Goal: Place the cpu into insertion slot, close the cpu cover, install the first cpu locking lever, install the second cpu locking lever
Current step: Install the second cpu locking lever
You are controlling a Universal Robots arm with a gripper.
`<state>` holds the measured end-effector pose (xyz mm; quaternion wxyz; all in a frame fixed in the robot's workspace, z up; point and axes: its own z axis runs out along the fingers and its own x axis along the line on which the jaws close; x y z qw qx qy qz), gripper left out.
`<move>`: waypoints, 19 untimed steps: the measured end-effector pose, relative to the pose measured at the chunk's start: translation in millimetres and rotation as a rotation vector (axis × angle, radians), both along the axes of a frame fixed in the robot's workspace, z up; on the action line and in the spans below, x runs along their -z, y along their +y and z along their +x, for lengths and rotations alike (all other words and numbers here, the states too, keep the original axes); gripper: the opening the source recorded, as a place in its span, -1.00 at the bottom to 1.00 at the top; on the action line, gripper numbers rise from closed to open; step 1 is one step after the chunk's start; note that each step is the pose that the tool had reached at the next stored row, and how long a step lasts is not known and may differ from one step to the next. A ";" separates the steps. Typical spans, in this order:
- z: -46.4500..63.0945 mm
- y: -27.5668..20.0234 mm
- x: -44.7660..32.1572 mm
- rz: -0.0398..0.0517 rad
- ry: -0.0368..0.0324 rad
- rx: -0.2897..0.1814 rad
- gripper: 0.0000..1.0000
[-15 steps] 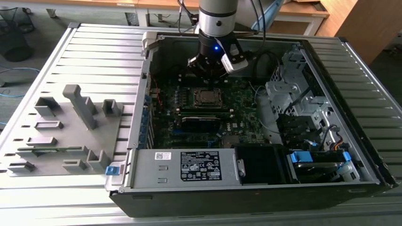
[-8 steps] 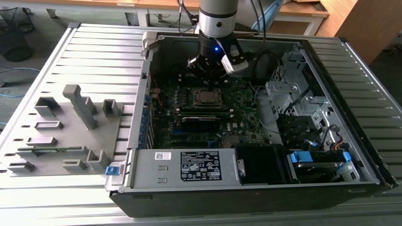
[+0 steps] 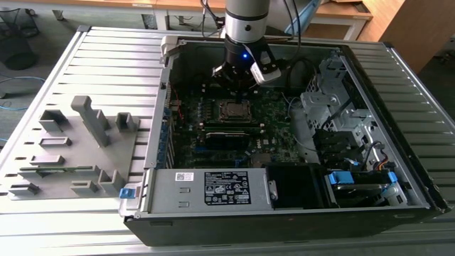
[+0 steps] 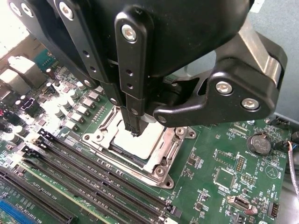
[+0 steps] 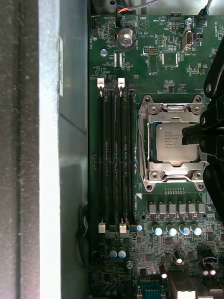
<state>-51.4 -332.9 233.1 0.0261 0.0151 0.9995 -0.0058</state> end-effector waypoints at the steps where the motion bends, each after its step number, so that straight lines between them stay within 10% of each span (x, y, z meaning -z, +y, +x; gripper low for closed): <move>1: 0.0 -0.4 0.0 0.0000 0.0000 0.000 -0.79; 19: 0.0 -3.6 0.0 0.0000 0.0000 0.000 -0.79</move>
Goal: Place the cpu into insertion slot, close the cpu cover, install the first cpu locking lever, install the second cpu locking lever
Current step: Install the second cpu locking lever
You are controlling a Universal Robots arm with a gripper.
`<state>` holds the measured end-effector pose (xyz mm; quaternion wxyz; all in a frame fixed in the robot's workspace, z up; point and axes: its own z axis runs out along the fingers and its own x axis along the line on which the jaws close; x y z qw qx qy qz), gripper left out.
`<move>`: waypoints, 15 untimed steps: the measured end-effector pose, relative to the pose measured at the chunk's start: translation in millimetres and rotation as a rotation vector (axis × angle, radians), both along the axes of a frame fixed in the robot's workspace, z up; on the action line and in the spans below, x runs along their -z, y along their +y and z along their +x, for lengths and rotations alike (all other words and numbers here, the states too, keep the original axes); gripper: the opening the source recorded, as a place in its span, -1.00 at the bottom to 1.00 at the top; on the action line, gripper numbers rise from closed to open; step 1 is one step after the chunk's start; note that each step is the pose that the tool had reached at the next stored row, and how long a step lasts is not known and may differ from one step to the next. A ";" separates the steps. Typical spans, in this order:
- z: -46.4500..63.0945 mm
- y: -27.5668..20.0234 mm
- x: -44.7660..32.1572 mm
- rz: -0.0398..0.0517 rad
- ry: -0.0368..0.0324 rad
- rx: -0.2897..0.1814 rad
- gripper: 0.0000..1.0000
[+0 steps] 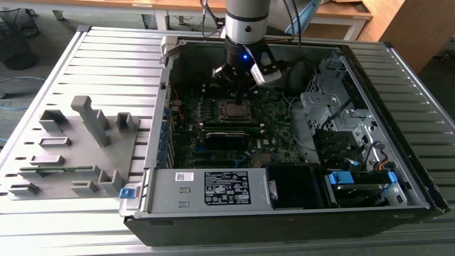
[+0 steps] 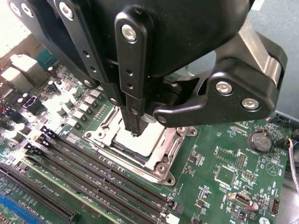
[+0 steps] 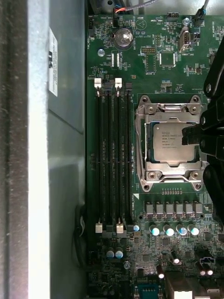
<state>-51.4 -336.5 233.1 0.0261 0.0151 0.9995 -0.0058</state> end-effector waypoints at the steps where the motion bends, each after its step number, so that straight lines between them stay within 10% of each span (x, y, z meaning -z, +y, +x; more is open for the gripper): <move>1: 0.0 -1.1 0.0 0.0001 0.0000 0.000 -0.79; 15: 0.0 -15.3 0.0 0.0000 0.0000 0.000 -0.79</move>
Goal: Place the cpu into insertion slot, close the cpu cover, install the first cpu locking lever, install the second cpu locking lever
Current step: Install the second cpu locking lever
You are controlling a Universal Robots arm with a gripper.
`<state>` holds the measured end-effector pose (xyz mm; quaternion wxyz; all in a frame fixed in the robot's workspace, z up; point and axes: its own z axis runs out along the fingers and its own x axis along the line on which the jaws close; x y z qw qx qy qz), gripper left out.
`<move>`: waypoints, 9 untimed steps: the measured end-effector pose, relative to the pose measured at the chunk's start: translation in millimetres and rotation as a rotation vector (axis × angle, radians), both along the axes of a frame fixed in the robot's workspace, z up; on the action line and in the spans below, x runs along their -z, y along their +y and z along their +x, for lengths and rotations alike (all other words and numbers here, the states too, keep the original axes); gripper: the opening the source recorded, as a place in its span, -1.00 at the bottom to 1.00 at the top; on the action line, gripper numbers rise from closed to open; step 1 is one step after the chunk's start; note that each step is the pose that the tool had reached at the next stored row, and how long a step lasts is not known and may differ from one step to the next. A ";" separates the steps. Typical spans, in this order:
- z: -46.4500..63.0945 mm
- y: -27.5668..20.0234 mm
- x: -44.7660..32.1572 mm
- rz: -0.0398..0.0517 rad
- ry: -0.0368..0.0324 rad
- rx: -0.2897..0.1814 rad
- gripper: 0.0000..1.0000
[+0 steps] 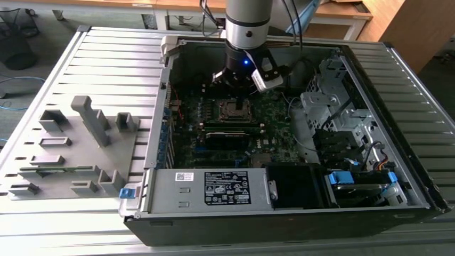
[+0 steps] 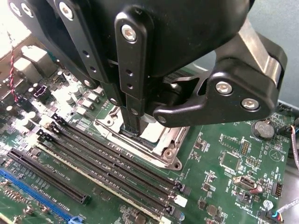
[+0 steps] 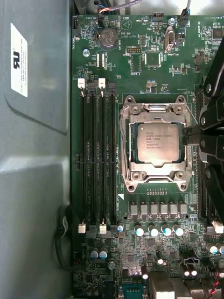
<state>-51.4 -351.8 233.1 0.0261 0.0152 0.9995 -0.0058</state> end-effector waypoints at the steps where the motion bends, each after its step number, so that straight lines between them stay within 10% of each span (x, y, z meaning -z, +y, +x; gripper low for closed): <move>1: 0.0 0.0 0.0 -0.0001 0.0000 0.000 -0.79; 9: 0.9 -0.1 0.1 -0.0007 0.0002 0.002 -0.79</move>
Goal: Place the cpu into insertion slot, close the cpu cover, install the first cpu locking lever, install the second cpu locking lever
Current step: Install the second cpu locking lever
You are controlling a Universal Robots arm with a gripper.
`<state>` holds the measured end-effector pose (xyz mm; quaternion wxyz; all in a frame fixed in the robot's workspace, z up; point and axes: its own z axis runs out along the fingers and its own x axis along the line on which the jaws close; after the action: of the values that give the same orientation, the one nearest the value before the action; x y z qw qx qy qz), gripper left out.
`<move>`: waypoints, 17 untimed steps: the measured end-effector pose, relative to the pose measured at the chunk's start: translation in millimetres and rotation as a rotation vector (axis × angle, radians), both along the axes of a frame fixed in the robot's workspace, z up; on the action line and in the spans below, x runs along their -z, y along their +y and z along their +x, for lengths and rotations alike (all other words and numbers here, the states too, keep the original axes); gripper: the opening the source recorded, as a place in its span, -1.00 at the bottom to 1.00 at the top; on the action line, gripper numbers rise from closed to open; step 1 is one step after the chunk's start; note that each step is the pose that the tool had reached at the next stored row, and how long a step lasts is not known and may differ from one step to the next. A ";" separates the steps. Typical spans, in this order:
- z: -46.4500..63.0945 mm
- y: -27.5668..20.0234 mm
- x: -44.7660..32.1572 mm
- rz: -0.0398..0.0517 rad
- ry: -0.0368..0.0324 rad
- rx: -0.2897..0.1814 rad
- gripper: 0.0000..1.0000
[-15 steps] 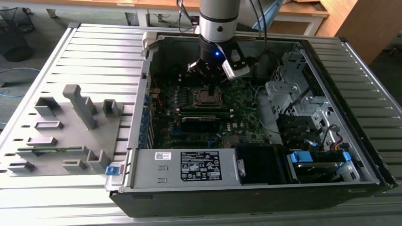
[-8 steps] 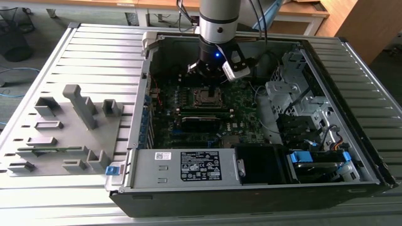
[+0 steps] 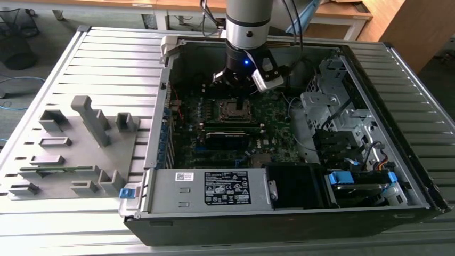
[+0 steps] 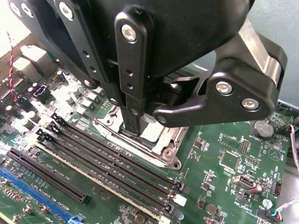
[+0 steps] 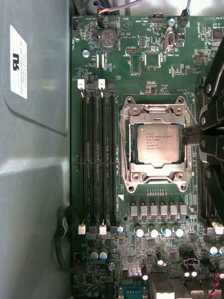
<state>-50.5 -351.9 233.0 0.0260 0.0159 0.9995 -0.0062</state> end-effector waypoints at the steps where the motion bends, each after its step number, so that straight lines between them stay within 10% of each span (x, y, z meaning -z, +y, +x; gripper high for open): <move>1: 0.0 -0.1 0.2 0.0001 -0.0001 0.000 -0.79; 17: -0.4 -4.8 2.3 0.0001 -0.0001 0.000 -0.79</move>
<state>-51.0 -356.7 230.6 0.0261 0.0159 0.9995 -0.0061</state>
